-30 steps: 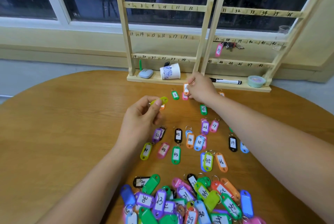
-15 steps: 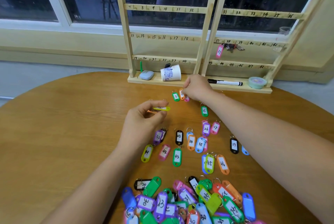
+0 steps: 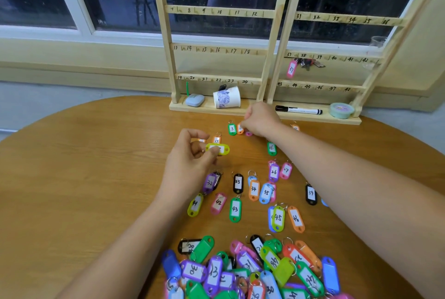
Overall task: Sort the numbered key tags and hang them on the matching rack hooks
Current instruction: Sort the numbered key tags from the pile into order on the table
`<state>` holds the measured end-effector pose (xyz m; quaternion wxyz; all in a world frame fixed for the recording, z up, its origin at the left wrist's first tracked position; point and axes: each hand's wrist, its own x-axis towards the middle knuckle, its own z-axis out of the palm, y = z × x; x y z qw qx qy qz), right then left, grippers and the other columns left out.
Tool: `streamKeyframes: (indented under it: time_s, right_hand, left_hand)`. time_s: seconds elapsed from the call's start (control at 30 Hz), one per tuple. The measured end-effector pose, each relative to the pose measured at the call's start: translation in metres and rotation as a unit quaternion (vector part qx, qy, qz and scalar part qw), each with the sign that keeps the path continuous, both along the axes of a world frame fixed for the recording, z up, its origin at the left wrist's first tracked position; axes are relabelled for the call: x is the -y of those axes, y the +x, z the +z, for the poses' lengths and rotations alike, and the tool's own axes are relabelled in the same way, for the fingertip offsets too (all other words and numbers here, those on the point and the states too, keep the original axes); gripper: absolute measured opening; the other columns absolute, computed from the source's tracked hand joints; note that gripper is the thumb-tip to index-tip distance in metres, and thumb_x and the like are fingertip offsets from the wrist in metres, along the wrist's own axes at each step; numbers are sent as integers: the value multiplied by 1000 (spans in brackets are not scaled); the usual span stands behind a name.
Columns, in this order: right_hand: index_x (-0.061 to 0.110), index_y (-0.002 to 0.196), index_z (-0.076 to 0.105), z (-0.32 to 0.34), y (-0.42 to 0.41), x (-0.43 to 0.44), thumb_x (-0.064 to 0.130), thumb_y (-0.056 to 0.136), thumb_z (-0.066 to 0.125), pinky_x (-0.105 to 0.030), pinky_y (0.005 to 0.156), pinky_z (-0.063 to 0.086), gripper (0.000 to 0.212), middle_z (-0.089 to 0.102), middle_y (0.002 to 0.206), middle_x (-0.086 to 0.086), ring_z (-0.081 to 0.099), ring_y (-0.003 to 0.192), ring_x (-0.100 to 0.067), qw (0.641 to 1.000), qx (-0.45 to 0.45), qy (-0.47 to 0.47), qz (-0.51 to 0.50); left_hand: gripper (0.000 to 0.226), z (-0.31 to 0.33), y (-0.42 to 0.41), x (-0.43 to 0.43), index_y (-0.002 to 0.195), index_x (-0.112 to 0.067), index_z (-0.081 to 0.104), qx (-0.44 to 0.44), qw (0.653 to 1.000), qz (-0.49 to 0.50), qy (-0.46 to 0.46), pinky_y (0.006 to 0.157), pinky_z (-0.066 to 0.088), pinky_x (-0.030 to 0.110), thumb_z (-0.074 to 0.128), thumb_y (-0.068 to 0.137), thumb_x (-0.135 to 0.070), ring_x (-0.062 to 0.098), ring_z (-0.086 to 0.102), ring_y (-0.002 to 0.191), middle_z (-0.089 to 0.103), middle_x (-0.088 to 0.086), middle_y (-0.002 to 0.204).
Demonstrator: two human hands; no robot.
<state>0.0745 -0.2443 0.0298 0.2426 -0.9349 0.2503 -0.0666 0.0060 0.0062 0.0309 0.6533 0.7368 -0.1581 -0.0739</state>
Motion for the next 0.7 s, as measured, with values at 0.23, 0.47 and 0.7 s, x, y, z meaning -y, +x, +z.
streamKeyframes:
  time_s: [0.23, 0.47, 0.7]
  right_hand:
    - [22, 89, 72, 19, -20, 13, 25, 93, 74, -31, 79, 50, 6, 75, 92, 2, 68, 94, -20, 989, 138, 57, -23]
    - [23, 95, 73, 23, -112, 3, 23, 99, 72, -31, 74, 51, 4, 76, 77, 2, 70, 75, -6, 976, 152, 151, 27]
    - [23, 95, 77, 17, -182, -36, 36, 100, 73, -27, 68, 47, 15, 78, 84, 0, 64, 68, -5, 949, 121, 267, 117]
  left_hand:
    - [11, -3, 4, -4, 104, -24, 83, -18, 999, -28, -36, 67, 55, 20, 82, 94, -20, 7, 69, 76, 78, 2, 84]
    - [30, 0, 1, -2, 129, -21, 73, -78, 991, -72, -82, 78, 65, 27, 66, 104, -7, 20, 79, 88, 80, 14, 101]
    - [10, -2, -10, 4, 106, -13, 80, -47, 995, -86, -17, 66, 55, 18, 79, 96, -16, 12, 73, 76, 80, 10, 85]
